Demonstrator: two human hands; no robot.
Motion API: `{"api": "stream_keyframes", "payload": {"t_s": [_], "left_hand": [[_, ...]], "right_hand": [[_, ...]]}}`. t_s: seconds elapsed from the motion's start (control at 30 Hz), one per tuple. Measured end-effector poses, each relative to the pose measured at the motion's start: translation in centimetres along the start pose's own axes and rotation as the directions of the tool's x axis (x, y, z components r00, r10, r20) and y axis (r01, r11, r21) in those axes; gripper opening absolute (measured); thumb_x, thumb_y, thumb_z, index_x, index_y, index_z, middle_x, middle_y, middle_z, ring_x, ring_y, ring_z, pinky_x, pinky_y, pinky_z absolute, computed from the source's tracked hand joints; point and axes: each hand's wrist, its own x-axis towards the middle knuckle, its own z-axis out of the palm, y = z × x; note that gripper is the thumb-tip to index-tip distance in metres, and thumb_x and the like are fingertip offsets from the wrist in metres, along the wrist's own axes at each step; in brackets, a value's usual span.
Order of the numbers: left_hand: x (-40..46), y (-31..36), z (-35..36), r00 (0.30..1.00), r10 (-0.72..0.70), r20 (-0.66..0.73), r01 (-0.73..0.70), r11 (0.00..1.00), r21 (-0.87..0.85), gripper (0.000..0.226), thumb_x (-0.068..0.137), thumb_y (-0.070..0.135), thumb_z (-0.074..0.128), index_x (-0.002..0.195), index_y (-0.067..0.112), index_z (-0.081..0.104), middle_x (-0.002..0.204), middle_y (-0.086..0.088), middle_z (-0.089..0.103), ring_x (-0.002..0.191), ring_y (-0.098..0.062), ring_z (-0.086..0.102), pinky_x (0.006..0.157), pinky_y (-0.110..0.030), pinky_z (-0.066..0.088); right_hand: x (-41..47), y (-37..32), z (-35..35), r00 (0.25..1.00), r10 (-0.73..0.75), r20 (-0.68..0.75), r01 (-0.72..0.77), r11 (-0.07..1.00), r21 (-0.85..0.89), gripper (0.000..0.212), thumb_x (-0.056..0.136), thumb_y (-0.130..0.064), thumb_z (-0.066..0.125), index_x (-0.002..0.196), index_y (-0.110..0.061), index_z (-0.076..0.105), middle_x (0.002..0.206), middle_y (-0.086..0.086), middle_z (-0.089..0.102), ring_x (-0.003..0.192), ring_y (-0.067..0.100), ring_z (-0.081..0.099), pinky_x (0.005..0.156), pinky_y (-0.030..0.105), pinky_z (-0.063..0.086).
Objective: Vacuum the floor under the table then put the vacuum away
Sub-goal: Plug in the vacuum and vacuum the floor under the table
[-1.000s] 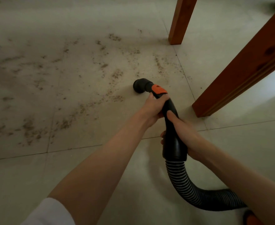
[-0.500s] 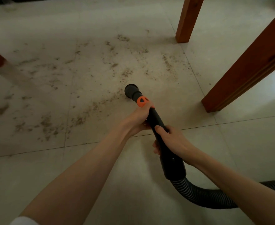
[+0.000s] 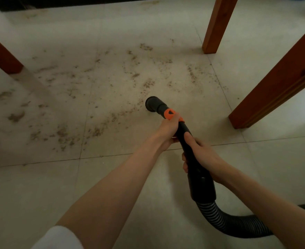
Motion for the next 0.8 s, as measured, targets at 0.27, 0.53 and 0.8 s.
{"api": "stream_keyframes", "payload": {"t_s": [0.27,0.53,0.8], "left_hand": [[0.9,-0.8,-0.9,0.996,-0.064,-0.058,0.063,0.998,-0.010,0.034,0.098,0.041,0.039,0.078,0.014,0.046,0.073,-0.004,0.049,0.065,-0.016,0.050,0.061,-0.029,0.045],[1.9,0.0,1.1,0.998,-0.067,0.018,0.067,0.998,-0.014,0.037,0.097,0.046,0.041,0.085,0.012,0.049,0.083,-0.006,0.054,0.073,-0.018,0.054,0.069,-0.030,0.048],[2.9,0.0,0.8,0.998,-0.063,0.031,0.064,0.997,-0.032,0.036,0.097,0.043,0.045,0.091,0.008,0.052,0.087,-0.008,0.055,0.081,-0.022,0.056,0.082,-0.037,0.050]], "right_hand": [[0.9,0.2,1.0,0.998,-0.028,-0.050,0.019,0.984,-0.177,0.048,0.095,-0.052,0.042,0.086,-0.006,0.052,0.056,0.005,0.056,0.042,0.019,0.056,0.046,0.028,0.048],[1.9,0.6,0.5,0.961,-0.112,-0.254,0.040,0.961,-0.275,0.044,0.096,-0.052,0.039,0.088,-0.010,0.050,0.066,0.006,0.058,0.039,0.013,0.054,0.038,0.021,0.042],[2.7,0.5,-0.8,0.971,-0.134,-0.196,0.036,0.900,-0.434,0.046,0.095,-0.054,0.035,0.089,-0.011,0.050,0.067,0.004,0.061,0.043,0.012,0.058,0.042,0.021,0.044]]}}
